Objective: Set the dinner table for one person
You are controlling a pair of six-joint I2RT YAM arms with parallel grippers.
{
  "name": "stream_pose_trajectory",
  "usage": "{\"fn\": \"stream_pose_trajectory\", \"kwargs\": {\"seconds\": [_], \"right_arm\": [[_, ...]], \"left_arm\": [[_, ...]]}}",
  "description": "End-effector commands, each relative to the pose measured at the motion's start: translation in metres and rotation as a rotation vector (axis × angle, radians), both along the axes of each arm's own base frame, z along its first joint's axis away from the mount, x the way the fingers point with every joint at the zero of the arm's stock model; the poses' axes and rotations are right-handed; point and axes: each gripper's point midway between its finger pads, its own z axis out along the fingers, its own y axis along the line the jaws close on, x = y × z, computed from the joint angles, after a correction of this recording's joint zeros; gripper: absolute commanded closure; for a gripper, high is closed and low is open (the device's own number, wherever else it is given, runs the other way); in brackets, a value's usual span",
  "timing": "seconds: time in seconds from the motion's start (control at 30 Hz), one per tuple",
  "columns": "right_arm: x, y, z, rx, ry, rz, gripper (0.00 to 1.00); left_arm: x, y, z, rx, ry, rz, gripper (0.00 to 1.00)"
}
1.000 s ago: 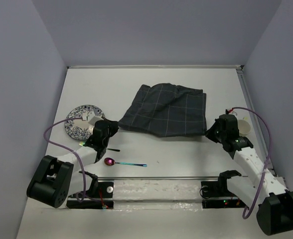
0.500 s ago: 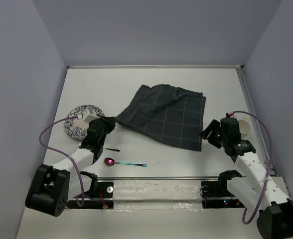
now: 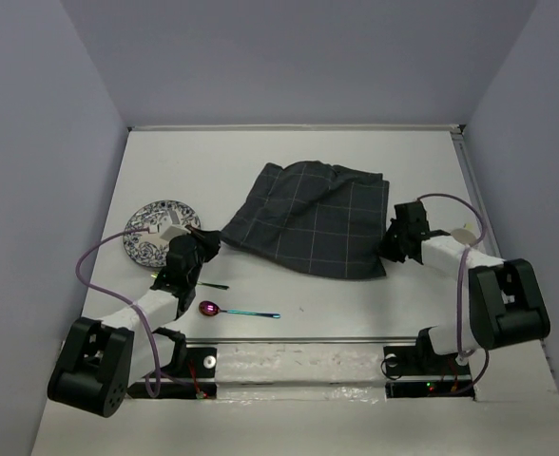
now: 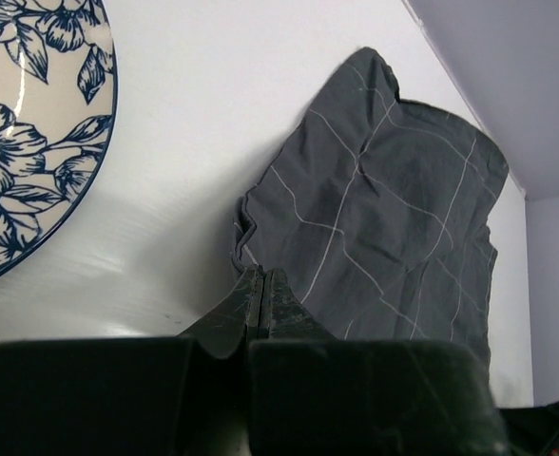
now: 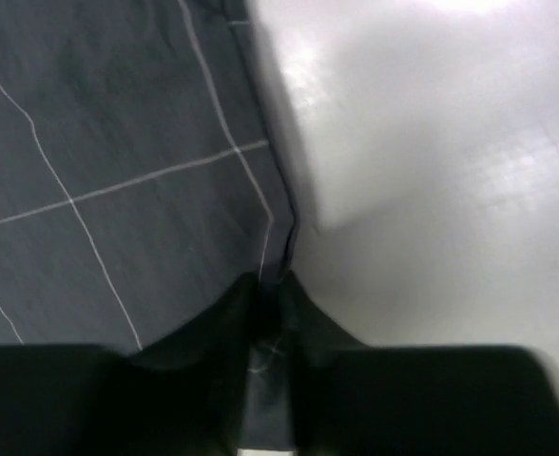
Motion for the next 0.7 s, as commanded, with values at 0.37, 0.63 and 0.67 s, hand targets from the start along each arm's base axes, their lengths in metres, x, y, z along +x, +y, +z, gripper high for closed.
{"fn": "stream_pose_trajectory", "kwargs": {"seconds": [0.37, 0.63, 0.67], "right_arm": [[0.117, -0.014, 0.061, -0.191, -0.186, 0.026, 0.33], [0.032, -0.015, 0.023, -0.044, -0.153, -0.093, 0.41], [0.030, -0.013, 0.020, -0.018, -0.146, -0.123, 0.41]], "left_arm": [[-0.001, 0.002, 0.011, 0.019, -0.070, -0.011, 1.00], [-0.003, 0.000, 0.010, 0.015, -0.078, -0.025, 1.00], [-0.002, 0.000, 0.010, 0.013, -0.079, -0.026, 1.00]]}}
